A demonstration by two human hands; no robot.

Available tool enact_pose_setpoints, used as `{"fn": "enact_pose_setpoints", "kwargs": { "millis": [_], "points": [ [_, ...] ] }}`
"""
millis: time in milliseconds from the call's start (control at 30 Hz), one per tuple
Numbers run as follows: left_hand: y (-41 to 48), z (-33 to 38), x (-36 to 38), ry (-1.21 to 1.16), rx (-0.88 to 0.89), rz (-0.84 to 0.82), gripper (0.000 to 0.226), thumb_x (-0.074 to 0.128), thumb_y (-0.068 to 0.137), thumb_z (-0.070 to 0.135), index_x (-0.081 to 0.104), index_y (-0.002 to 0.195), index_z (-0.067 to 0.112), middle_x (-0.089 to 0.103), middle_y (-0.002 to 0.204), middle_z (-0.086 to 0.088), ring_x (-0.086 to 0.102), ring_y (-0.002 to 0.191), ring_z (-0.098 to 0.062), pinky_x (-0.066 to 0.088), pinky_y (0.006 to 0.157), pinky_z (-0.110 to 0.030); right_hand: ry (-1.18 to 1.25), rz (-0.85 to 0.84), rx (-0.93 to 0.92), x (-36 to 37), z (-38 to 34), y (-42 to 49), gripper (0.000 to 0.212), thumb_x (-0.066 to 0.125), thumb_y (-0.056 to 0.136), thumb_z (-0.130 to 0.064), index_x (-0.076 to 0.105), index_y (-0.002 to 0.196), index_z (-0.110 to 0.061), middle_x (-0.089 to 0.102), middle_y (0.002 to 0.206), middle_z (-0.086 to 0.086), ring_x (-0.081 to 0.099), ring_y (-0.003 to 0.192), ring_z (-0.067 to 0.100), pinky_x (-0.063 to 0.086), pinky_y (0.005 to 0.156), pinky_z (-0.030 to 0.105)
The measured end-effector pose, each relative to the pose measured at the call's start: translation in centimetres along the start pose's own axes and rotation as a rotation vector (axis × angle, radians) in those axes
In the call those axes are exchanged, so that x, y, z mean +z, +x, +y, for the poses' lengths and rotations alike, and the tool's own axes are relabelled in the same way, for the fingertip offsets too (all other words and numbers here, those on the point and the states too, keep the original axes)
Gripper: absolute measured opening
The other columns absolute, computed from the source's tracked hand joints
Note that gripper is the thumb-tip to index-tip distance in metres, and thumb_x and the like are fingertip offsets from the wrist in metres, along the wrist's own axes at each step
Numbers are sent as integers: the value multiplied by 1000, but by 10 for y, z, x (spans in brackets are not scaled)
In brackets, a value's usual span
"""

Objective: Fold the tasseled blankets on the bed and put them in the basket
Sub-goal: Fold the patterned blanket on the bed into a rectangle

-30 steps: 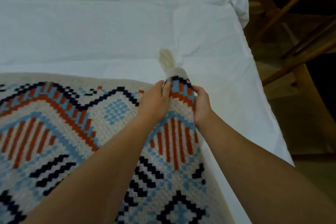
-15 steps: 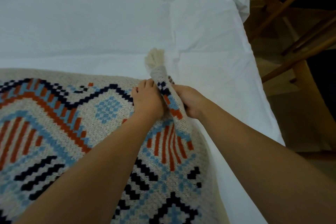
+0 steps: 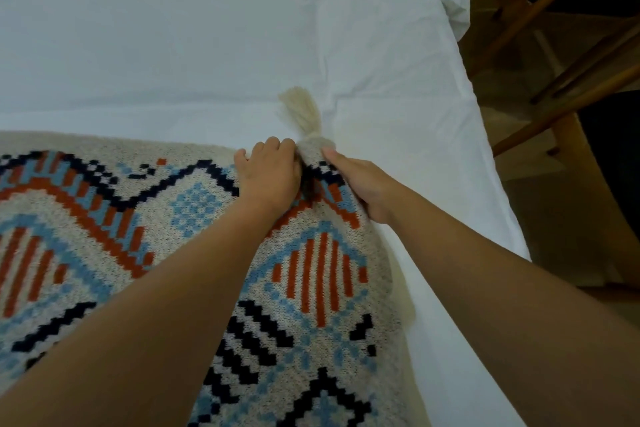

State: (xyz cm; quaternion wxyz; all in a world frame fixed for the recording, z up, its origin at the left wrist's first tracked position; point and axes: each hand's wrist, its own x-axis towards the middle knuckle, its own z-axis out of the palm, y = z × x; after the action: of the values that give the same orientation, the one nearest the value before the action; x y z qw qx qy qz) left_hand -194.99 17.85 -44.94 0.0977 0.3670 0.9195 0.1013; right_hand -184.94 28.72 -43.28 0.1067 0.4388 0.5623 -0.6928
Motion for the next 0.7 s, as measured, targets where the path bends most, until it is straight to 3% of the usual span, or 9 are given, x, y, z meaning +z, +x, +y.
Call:
{"fn": "enact_pose_setpoints", "kwargs": {
  "millis": [167,267,333,400,467,533,600,667,700],
  "points": [
    [-2,-3,0,-2,8,36,21,34,95,18,50,107,11,54,104,-9,49,99,-29,29,99,-47,27,120,-120,7,-6,3,35,64,85,-31,60,108,-5,71,89,9,70,74,21,58,64,30],
    [2,-7,-7,7,21,95,26,31,100,26,50,111,12,53,105,-10,49,94,-29,31,87,-41,-133,438,-294,-9,-15,3,25,56,90,-27,55,96,-2,63,86,8,63,77,23,54,66,37],
    [10,-8,-14,25,19,179,18,38,97,19,50,109,11,51,101,-12,45,85,-28,28,76,-37,-354,717,-420,-30,-22,4,20,50,92,-26,44,85,-9,51,74,1,52,74,23,43,64,39],
    [20,-3,-16,41,33,250,17,45,92,9,51,109,10,48,98,-14,41,83,-29,24,73,-37,-537,873,-516,-45,-27,8,19,45,95,-28,37,86,-13,48,72,-1,51,71,22,41,61,37],
    [23,6,-12,39,29,261,25,46,90,8,48,114,11,45,104,-15,41,92,-31,25,76,-38,-593,935,-569,-47,-26,16,15,43,95,-29,40,94,-15,54,89,5,56,81,24,46,66,39],
    [19,9,5,56,-25,153,38,41,94,21,36,132,16,38,130,-17,36,118,-33,29,91,-46,-725,948,-503,-39,-8,28,32,42,95,-34,41,119,-12,50,119,12,49,109,31,44,84,42],
    [8,5,28,133,-82,-39,54,21,99,40,6,147,23,8,155,-12,8,142,-32,8,110,-58,-992,816,-332,-26,28,36,60,33,96,-45,14,145,-18,22,150,17,23,136,35,23,109,49],
    [3,-3,46,180,-89,-111,59,7,97,48,-12,147,25,-11,157,-9,-12,144,-30,-9,111,-57,-1070,718,-283,-17,62,38,67,22,95,-53,-8,147,-25,-3,157,13,-2,144,32,0,115,50],
    [4,-7,51,179,-81,-116,59,4,96,50,-15,146,25,-14,157,-9,-14,143,-30,-12,110,-56,-1056,716,-307,-17,73,39,68,20,94,-55,-11,147,-26,-7,158,13,-6,144,31,-4,114,50]
  ]
}}
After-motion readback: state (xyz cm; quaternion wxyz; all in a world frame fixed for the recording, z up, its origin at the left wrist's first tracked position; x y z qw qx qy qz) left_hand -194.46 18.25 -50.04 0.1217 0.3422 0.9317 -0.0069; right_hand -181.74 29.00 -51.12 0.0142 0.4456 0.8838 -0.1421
